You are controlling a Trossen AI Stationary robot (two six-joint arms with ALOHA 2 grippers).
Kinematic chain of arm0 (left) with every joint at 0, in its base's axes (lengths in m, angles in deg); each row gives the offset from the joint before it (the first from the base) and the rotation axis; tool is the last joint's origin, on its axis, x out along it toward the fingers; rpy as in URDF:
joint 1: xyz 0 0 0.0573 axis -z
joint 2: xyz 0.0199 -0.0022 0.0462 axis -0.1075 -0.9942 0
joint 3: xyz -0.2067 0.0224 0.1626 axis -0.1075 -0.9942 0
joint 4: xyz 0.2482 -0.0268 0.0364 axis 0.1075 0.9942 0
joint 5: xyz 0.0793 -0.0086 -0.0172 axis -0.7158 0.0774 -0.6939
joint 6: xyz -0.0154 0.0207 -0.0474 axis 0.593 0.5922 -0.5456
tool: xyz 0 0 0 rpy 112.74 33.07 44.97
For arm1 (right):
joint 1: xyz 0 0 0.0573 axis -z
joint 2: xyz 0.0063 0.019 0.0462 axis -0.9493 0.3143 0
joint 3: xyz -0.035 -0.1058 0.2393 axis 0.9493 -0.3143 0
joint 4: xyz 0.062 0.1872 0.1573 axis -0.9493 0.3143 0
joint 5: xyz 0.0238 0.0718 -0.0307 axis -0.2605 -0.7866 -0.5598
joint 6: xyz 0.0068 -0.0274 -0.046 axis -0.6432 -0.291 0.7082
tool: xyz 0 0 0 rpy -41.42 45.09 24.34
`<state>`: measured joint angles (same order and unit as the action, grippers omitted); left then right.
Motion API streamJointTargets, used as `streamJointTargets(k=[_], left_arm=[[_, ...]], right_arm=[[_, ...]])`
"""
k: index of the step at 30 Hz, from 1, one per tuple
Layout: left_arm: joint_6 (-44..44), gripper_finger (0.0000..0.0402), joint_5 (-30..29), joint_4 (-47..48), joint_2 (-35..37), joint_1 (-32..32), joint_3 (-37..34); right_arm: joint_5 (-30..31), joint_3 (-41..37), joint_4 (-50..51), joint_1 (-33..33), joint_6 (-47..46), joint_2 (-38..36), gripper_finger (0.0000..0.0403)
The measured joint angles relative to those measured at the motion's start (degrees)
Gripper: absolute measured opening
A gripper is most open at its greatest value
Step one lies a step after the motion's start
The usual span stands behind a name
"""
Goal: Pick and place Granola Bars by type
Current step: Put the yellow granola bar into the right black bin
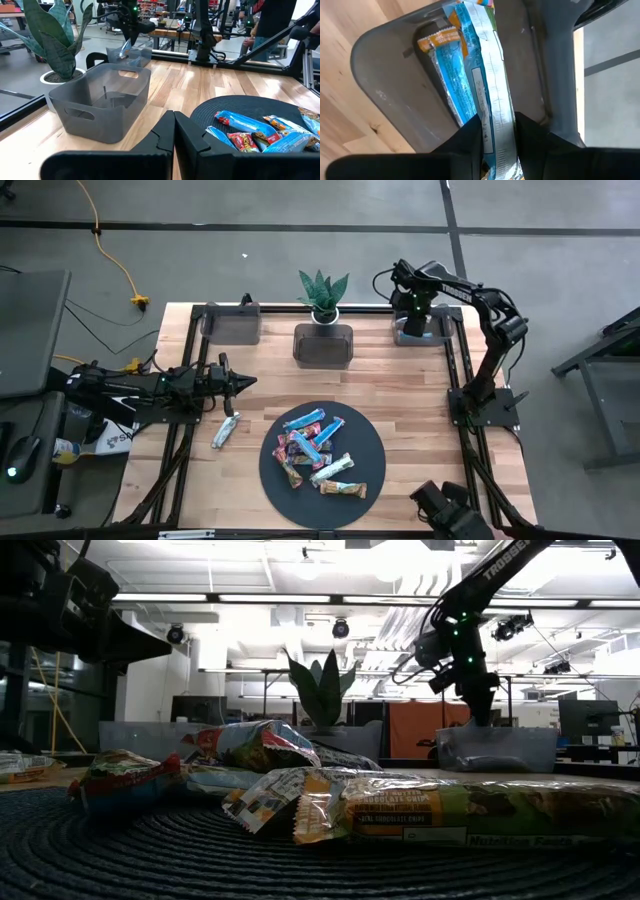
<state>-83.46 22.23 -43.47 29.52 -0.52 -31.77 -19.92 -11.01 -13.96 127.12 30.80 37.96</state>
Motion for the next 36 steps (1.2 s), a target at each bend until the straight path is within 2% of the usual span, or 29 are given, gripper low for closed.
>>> streamJointTargets(k=[11,36], left_arm=[[0.0,0.0001,0.0,0.0,0.0,0.0,0.0],[0.0,0.0001,0.0,0.0,0.0,0.0,0.0]], right_arm=[[4.8,0.0,2.6,0.0,-0.1,0.0,0.0088],[3.2,0.0,3.5,0.1,-0.1,0.0,0.0088]])
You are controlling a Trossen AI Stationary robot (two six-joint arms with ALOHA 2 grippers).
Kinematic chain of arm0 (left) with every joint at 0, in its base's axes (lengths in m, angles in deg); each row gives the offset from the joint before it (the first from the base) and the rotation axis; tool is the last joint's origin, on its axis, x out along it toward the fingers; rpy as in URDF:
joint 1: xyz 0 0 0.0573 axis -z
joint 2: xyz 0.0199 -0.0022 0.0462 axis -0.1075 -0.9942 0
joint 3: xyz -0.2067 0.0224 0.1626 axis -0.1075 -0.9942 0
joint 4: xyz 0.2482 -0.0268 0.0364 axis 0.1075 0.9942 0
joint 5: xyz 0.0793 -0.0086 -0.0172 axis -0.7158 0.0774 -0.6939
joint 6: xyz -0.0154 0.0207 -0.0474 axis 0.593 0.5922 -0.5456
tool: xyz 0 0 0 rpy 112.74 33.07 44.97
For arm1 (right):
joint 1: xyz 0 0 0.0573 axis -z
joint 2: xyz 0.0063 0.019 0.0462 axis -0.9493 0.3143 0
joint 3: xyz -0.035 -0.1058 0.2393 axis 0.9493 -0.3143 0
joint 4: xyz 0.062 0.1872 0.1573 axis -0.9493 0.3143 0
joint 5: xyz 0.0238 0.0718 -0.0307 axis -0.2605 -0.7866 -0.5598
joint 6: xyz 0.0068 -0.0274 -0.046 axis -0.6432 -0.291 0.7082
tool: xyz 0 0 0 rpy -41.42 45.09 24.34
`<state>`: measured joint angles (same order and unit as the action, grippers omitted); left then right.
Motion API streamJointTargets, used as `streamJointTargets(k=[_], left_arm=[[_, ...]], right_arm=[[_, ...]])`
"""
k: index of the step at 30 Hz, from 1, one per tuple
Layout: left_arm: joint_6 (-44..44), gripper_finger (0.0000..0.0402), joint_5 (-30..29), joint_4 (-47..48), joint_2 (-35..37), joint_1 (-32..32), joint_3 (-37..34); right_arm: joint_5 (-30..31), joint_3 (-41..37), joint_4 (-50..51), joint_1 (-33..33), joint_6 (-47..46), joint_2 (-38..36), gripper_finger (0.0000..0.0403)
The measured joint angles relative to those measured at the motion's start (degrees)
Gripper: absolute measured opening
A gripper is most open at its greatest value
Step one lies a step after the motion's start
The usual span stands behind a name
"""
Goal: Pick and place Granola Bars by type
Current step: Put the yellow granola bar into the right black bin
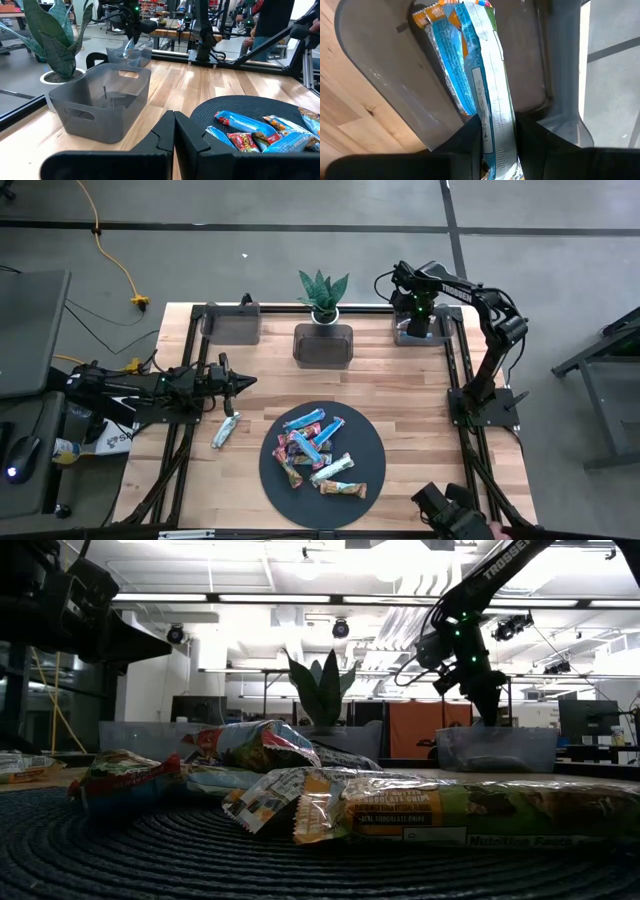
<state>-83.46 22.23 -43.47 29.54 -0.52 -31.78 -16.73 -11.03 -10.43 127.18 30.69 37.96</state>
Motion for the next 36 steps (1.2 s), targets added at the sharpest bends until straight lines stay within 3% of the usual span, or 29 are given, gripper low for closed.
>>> streamJointTargets(k=[8,18,25,30,36], left_arm=[[0.0,0.0001,0.0,0.0,0.0,0.0,0.0],[0.0,0.0001,0.0,0.0,0.0,0.0,0.0],[0.0,0.0001,0.0,0.0,0.0,0.0,0.0],[0.0,0.0001,0.0,0.0,0.0,0.0,0.0],[0.0,0.0001,0.0,0.0,0.0,0.0,0.0]], right_arm=[[0.2,0.0,0.5,0.0,-0.6,0.0,0.0098],[1.7,0.0,0.3,0.0,-2.9,0.0,0.0220],[2.8,3.3,2.3,-1.8,-5.6,-0.8,0.0243],[-1.6,6.7,3.7,-4.5,-5.7,-3.2,0.0243],[-11.2,10.0,3.5,-8.3,-9.1,-6.1,0.0243]])
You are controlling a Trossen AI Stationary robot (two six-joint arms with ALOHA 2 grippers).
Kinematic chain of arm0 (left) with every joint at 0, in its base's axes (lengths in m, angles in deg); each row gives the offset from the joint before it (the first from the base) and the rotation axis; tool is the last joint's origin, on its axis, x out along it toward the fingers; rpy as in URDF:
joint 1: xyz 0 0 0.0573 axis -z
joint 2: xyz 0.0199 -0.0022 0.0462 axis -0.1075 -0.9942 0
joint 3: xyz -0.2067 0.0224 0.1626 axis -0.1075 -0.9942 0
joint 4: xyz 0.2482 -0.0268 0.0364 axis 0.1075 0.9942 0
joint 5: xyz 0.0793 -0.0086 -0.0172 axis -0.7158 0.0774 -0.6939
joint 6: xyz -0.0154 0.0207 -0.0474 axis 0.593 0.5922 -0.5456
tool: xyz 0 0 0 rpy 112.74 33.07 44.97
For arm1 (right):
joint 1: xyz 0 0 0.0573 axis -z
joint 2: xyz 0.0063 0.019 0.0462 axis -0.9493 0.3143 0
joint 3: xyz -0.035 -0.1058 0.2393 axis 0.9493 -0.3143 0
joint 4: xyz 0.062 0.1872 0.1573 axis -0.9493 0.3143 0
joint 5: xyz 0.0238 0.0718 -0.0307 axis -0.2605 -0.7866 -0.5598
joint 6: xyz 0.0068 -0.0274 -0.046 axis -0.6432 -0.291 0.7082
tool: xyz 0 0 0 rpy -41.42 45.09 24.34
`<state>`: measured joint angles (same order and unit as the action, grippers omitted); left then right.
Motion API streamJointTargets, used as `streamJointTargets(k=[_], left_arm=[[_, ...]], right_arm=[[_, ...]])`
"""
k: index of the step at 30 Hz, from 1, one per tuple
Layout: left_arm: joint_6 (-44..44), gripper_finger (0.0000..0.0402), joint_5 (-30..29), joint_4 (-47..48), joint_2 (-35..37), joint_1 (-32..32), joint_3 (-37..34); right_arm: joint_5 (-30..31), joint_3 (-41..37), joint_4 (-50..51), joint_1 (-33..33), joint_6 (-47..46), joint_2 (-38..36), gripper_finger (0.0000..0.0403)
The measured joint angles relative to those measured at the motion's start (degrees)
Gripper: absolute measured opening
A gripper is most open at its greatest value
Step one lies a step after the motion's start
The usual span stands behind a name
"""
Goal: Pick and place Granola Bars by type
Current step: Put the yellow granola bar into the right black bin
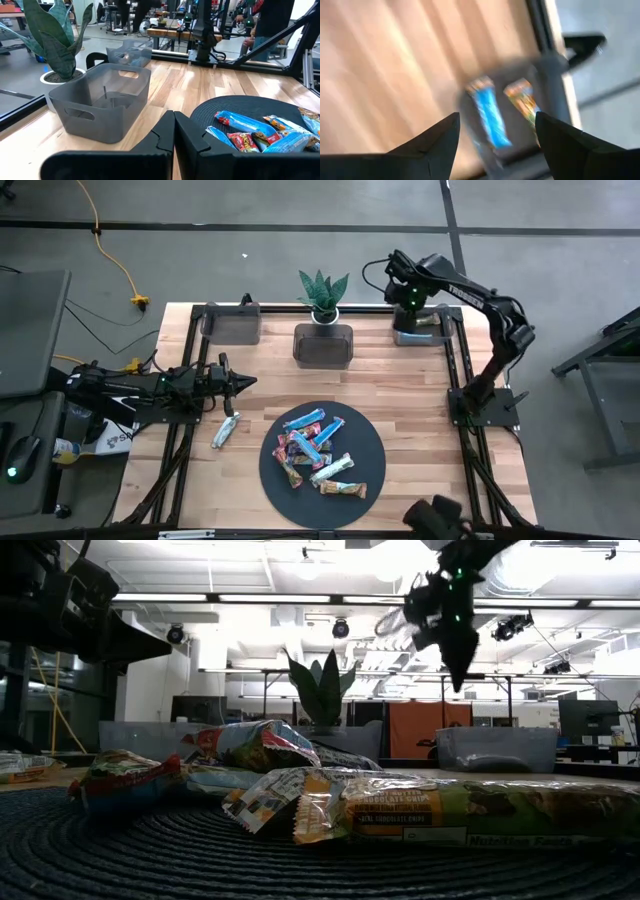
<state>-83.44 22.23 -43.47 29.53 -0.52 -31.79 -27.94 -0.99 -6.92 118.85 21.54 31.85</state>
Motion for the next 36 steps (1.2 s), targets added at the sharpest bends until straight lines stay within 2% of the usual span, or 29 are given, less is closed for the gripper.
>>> streamJointTargets(k=[8,12,17,24,31,36], left_arm=[[0.0,0.0001,0.0,0.0,0.0,0.0,0.0],[0.0,0.0001,0.0,0.0,0.0,0.0,0.0],[0.0,0.0001,0.0,0.0,0.0,0.0,0.0],[0.0,0.0001,0.0,0.0,0.0,0.0,0.0],[0.0,0.0001,0.0,0.0,0.0,0.0,0.0],[0.0,0.0001,0.0,0.0,0.0,0.0,0.0]], right_arm=[[-16.1,1.1,0.5,-7.9,-5.6,-3.7,0.0243],[-20.9,1.1,0.4,-13.4,-8.9,-5.7,0.0243],[-22.2,1.1,-0.7,-21.2,-15.0,-7.1,0.0243],[-22.4,1.1,-6.9,-32.9,-28.2,-7.4,0.0243],[-22.1,1.1,-20.6,-44.9,-43.0,-7.4,0.0243],[-19.6,1.1,-31.5,-53.3,-51.5,-7.3,0.0243]])
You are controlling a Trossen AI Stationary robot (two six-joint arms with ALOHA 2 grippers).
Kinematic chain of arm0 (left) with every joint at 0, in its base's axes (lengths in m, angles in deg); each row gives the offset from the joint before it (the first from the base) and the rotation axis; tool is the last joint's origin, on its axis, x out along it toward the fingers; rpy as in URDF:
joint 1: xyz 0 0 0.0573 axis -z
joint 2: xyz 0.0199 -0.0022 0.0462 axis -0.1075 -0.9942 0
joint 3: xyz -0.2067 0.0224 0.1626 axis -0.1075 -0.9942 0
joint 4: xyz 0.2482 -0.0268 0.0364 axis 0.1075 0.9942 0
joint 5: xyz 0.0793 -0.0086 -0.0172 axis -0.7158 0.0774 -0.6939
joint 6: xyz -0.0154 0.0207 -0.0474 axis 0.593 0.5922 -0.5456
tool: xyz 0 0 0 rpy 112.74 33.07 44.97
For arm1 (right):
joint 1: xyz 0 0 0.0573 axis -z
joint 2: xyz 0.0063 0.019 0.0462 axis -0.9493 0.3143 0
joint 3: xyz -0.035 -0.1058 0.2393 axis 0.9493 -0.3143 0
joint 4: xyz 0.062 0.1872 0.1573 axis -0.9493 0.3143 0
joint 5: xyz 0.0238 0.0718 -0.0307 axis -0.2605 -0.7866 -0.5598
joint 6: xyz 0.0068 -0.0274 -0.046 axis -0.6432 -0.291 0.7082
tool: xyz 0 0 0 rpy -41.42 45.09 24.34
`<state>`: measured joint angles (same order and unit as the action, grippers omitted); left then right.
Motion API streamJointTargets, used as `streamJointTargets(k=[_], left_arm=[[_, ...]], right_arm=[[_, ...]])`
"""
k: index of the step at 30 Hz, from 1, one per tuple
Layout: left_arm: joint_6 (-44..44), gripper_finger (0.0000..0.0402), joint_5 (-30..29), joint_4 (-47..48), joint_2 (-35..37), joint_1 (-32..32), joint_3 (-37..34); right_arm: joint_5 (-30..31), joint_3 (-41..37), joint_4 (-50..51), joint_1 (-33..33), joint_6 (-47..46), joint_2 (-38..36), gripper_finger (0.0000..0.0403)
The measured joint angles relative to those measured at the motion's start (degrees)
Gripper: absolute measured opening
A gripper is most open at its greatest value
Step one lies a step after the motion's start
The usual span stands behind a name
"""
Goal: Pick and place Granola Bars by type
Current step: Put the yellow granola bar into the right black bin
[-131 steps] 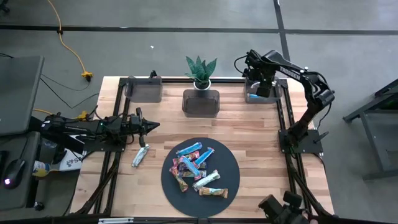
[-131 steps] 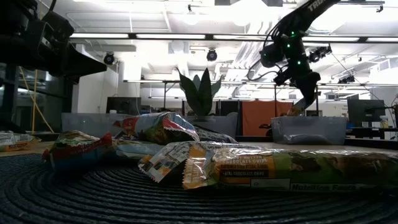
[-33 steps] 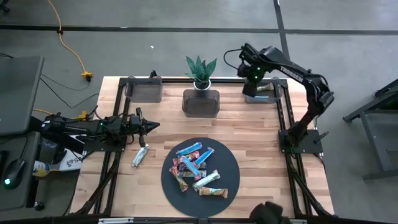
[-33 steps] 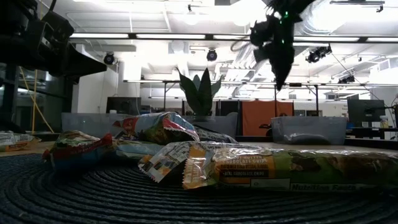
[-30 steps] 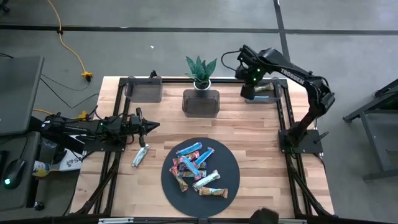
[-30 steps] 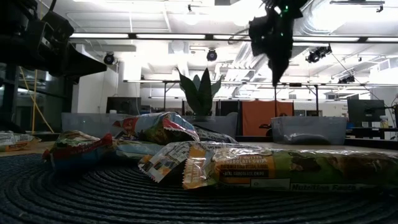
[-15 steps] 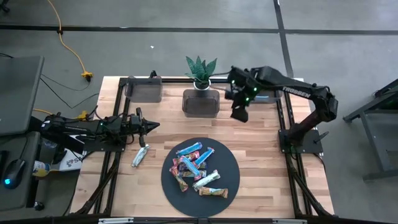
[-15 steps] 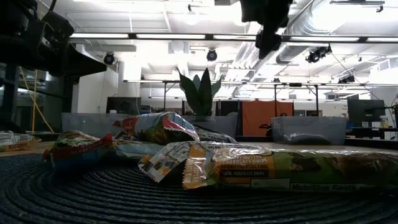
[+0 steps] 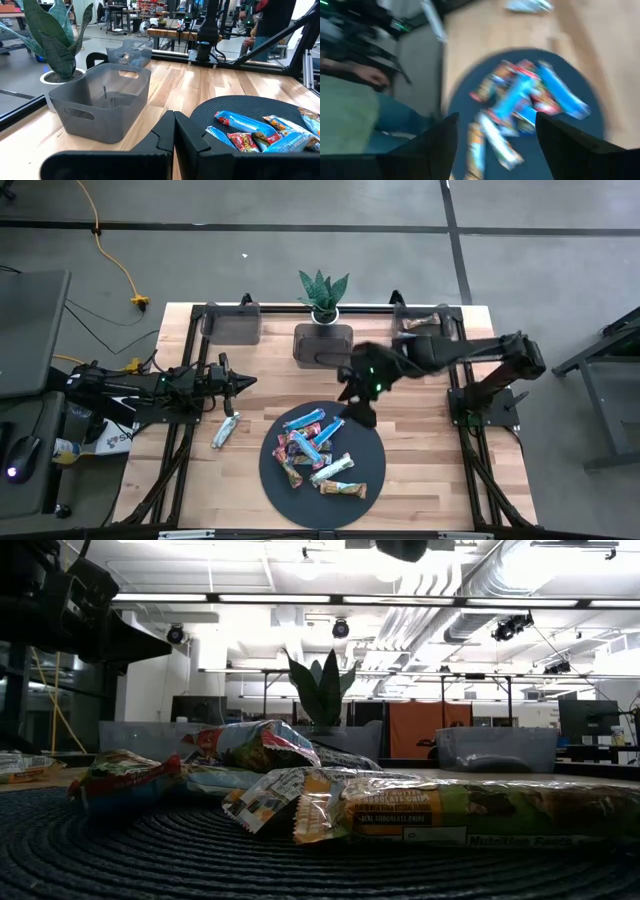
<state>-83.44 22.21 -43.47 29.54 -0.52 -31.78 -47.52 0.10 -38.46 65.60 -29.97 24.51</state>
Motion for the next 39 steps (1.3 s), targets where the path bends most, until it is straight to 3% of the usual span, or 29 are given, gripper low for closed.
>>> streamJointTargets(k=[8,15,26,32,39], left_arm=[[0.0,0.0001,0.0,0.0,0.0,0.0,0.0],[0.0,0.0001,0.0,0.0,0.0,0.0,0.0],[0.0,0.0001,0.0,0.0,0.0,0.0,0.0],[0.0,0.0001,0.0,0.0,0.0,0.0,0.0],[0.0,0.0001,0.0,0.0,0.0,0.0,0.0]], right_arm=[[7.7,0.0,-14.1,-12.4,-4.2,0.0,0.0243],[17.4,0.0,-15.0,-22.6,-5.2,1.8,0.0243],[16.8,0.0,-9.9,-32.3,-11.2,12.3,0.0243],[18.6,0.0,-2.3,-34.3,-11.2,18.9,0.0243],[19.6,0.0,-1.4,-34.5,-10.9,25.9,0.0243]])
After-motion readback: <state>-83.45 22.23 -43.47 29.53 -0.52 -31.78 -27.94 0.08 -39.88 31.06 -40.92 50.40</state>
